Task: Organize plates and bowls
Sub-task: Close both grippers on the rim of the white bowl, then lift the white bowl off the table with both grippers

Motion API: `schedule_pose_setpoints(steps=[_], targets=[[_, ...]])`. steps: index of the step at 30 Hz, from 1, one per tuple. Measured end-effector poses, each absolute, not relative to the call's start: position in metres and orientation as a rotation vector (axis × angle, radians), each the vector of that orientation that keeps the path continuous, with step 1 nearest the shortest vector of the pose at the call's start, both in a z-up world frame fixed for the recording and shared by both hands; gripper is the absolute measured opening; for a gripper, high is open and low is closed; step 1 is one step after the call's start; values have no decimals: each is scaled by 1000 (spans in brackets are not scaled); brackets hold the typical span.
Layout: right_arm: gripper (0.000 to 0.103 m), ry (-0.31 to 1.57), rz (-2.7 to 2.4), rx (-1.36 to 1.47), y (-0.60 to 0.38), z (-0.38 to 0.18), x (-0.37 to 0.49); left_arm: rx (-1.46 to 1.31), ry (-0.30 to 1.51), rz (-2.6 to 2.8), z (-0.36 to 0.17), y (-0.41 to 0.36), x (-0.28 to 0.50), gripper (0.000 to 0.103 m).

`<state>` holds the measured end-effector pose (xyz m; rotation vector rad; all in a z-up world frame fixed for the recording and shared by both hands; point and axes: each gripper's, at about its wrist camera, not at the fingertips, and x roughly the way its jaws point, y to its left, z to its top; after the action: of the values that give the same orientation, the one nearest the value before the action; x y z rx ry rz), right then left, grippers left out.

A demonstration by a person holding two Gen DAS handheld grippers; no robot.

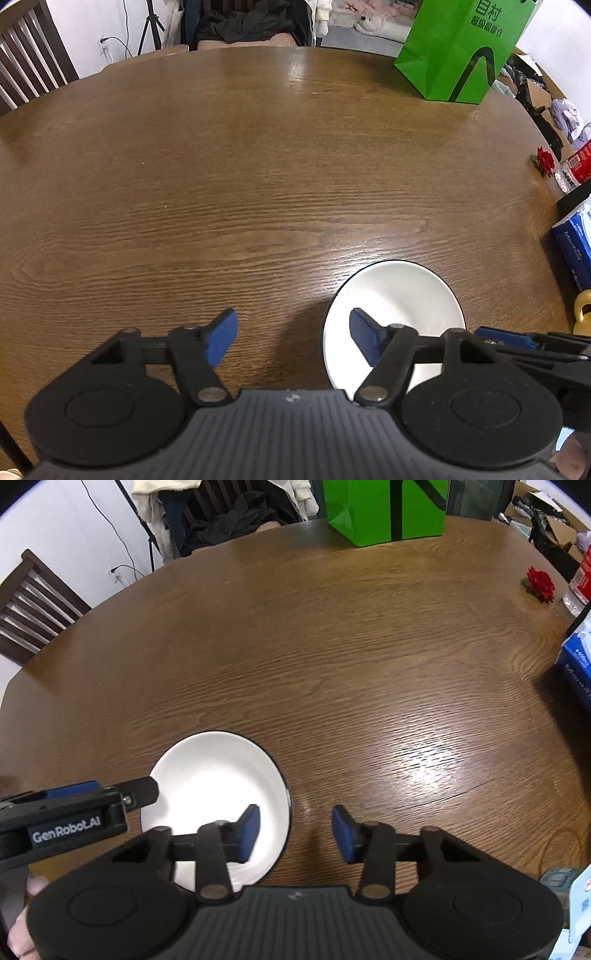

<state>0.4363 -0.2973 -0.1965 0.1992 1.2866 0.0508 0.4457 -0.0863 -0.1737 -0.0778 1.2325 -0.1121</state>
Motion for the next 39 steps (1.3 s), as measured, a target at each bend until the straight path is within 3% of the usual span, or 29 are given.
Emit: schedule_pose_setpoints(steps=[5,11,17,39], targets=[[18,1291,66,203,-293,-201,437,-96,1262,-124,-180,-88,449,42],[10,1296,60,204,-291,-207,437,-124,1284,-154,-187,-92,451,22],[5,1293,40,205,-290,-209,437,-126,1282,-183,-188,-95,450,8],[5,1269,5,175,-280,-207,430,-88,1282,-172,-190,-105,451,7]])
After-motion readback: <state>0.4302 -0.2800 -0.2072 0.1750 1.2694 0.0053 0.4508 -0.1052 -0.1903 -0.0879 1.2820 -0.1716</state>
